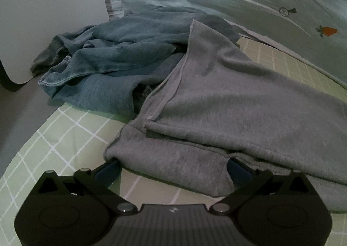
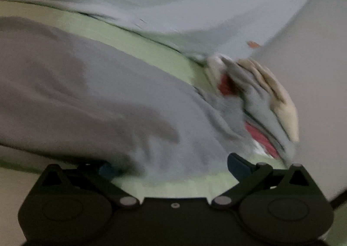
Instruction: Fold clothes
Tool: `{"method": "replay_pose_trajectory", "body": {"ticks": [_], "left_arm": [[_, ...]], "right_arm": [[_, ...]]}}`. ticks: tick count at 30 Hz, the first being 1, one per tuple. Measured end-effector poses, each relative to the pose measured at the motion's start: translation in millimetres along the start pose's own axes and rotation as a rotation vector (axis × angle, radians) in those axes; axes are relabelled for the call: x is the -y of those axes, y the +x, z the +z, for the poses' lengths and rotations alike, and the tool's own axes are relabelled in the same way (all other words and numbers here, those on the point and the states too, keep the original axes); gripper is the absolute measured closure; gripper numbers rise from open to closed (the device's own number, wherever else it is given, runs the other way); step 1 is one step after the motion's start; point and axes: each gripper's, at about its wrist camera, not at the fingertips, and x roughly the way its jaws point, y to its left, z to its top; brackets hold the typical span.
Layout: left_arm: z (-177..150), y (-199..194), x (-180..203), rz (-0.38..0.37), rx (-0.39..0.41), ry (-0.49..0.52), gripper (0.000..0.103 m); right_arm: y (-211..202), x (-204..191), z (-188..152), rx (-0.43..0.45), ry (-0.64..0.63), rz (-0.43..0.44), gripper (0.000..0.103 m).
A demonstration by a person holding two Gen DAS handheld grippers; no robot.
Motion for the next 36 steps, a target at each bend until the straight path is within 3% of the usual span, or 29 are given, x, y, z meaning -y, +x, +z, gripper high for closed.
{"method": "replay_pose_trajectory", "body": {"ticks": [3, 6, 8, 11, 15, 21, 24, 26, 30, 36], "left_arm": [[1, 1, -3, -0.008, -0.003, 0.009, 0.0], [4, 2, -8, -0.014, -0.017, 0.014, 0.0], [5, 2, -12, -0.013, -0.023, 0.009, 0.0], [4, 1, -22, 0.025, -0.028, -0.031, 0.0], [0, -2, -45, 0.081, -0.027, -0.101, 0.0], [-2, -4, -48, 0.089, -0.026, -0.107, 0.0], [-2, -5, -47, 0.094, -0.025, -0.113, 0.0], [-2, -4, -48, 0.091, -0.027, -0.11, 0.0], [-2, -4, -49, 0.09, -0.027, -0.109, 0.0], [-2, -3, -50, 0.088, -0.024, -0.106, 0.0]], "right_arm": [[4, 22, -23, -0.051, 0.034, -0.009, 0.0], [14, 36, -39, -0.094, 0.032, -0.116, 0.0], [19, 47, -41, -0.125, 0.074, -0.124, 0.0], [21, 56, -39, -0.129, 0.137, -0.062, 0.0], [-1, 37, -30, -0.05, 0.125, 0.089, 0.0], [-37, 6, -19, 0.071, 0.092, 0.307, 0.0], [-36, -14, -15, 0.099, -0.003, 0.314, 0.0], [-31, -19, -13, 0.099, -0.023, 0.267, 0.0], [-20, -6, -2, 0.088, 0.058, 0.229, 0.0], [-10, -4, 0, 0.051, 0.045, 0.127, 0.0]]}}
